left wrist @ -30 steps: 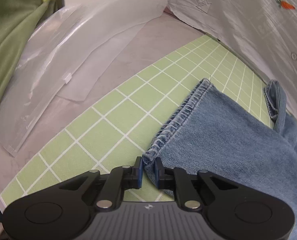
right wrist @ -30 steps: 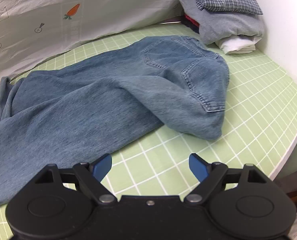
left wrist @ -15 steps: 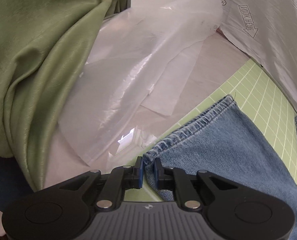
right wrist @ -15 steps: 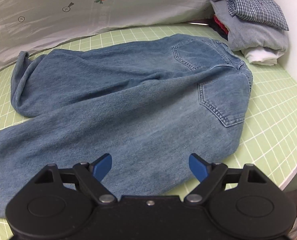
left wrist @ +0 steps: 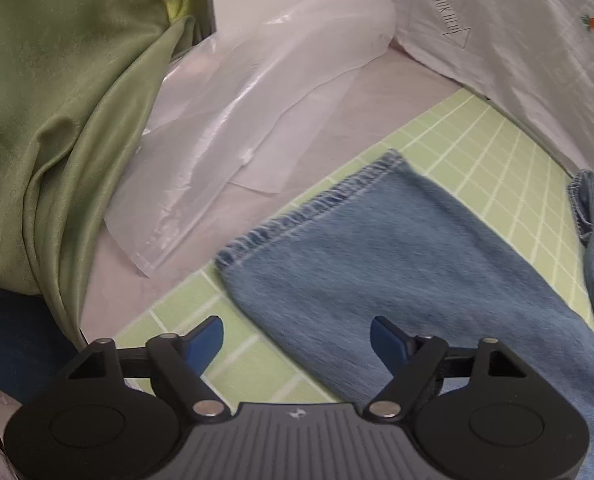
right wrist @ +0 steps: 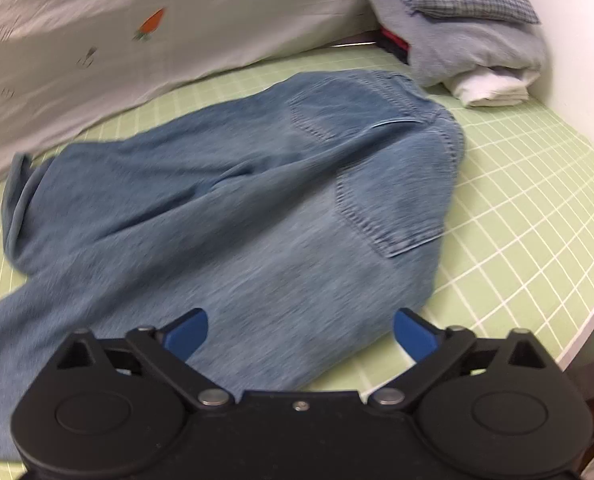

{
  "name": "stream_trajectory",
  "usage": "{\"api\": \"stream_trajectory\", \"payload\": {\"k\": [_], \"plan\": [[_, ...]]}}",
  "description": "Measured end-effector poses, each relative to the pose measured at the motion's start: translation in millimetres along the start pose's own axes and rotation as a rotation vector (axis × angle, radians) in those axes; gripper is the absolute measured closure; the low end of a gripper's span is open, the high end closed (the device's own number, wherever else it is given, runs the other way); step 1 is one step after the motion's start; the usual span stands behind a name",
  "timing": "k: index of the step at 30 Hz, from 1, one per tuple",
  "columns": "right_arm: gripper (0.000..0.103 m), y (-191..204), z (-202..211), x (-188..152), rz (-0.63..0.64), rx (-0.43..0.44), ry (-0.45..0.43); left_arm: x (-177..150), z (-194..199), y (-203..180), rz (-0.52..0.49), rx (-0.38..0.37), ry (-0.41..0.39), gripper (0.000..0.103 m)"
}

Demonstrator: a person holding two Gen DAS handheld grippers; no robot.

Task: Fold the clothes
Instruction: 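Open the left gripper and release the straightened leg, then grasp the waistband by the red label with the right gripper and lift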

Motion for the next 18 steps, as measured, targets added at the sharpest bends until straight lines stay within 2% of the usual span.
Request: {"api": "stream_trajectory", "payload": {"k": [7, 13, 18], "plan": [[0.0, -68.3, -6.0, 21.1, -0.135, 0.047, -0.067, -41.9, 12.3, -87.4, -0.096, -0.084, 0.067, 0.012], [0.0, -126.7, -19.8, 42.8, -0.215, 0.028, -0.115, -79.7, 19.6, -168.4, -0.198, -0.16, 0.136, 0.01], [0.0, -171.3, -38.7, 55.3, -0.325, 0.04, -0.106, -95.5, 9.7, -203.9, -0.218, -0.145, 0.172, 0.008]]}}
Point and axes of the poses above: each gripper's, at about its wrist camera, not at the fingertips, and z roughly against the way its jaws point, y to its left, x to its top, the point moved 4 cm from there along -z, roughly the way its jaws point, and after that the axes turned 2 degrees about x, right-handed, at the moved point
